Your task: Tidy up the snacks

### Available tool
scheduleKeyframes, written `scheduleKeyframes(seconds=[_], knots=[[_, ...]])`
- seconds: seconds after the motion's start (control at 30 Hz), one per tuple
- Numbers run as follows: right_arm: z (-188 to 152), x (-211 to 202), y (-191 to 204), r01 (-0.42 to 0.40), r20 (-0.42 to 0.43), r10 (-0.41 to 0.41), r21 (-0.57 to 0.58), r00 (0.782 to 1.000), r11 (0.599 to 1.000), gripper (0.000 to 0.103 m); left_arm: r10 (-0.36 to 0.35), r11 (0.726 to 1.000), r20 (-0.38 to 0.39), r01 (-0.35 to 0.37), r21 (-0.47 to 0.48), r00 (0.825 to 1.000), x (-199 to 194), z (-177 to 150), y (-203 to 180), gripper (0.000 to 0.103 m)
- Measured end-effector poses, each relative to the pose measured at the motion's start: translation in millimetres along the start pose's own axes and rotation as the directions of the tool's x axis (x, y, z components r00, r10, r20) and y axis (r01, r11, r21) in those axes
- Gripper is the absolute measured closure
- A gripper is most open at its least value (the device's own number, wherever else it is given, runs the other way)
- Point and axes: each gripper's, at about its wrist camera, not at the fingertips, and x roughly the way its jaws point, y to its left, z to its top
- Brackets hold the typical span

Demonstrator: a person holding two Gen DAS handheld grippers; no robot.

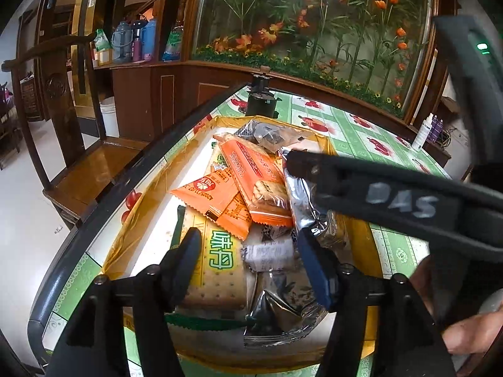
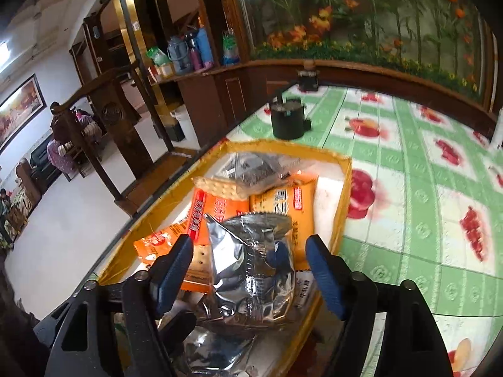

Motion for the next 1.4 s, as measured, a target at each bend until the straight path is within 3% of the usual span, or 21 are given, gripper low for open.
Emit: scheduleKeyframes(seconds=[0.13, 0.63, 0.93, 1.17, 1.27, 1.4], knots=[[-3.2, -22.8, -4.3, 0.031, 0.061, -0.031, -0.001, 0.998, 1.0, 0.013, 0.011, 1.0, 0.03, -0.011, -0.011, 0.999, -6.1, -1.8, 1.5, 0.028], [-60.4, -79.6, -27.1, 0.084, 0.211, -0.086, 0.02, 0.974, 0.996, 0.01, 0.084, 0.996, 0.064, -0.083, -0.015, 0.994, -11.8, -3.2, 1.3, 0.012], [-71.9, -75.6, -38.4, 0.09, 0.197, -0.097, 0.046, 0.976, 0.995, 0.01, 0.145, 0.989, 0.084, -0.145, -0.007, 0.986, -16.7, -5.7, -3.4, 0.001], [-76.8, -75.1, -40.0, 0.092, 0.188, -0.098, 0.044, 0.977, 0.995, 0.009, 0.167, 0.986, 0.092, -0.166, -0.015, 0.982, -19.8, -6.6, -1.8, 0.0], [-77.4, -77.3, -44.0, 0.084, 0.194, -0.094, 0.06, 0.976, 0.995, 0.005, 0.209, 0.978, 0.073, -0.21, 0.004, 0.975, -21.3, -7.6, -0.5, 0.0], [-77.9, -78.7, -45.7, 0.096, 0.193, -0.108, 0.069, 0.975, 0.993, 0.005, 0.203, 0.979, 0.097, -0.205, 0.008, 0.974, -34.2, -7.0, 7.3, 0.0]])
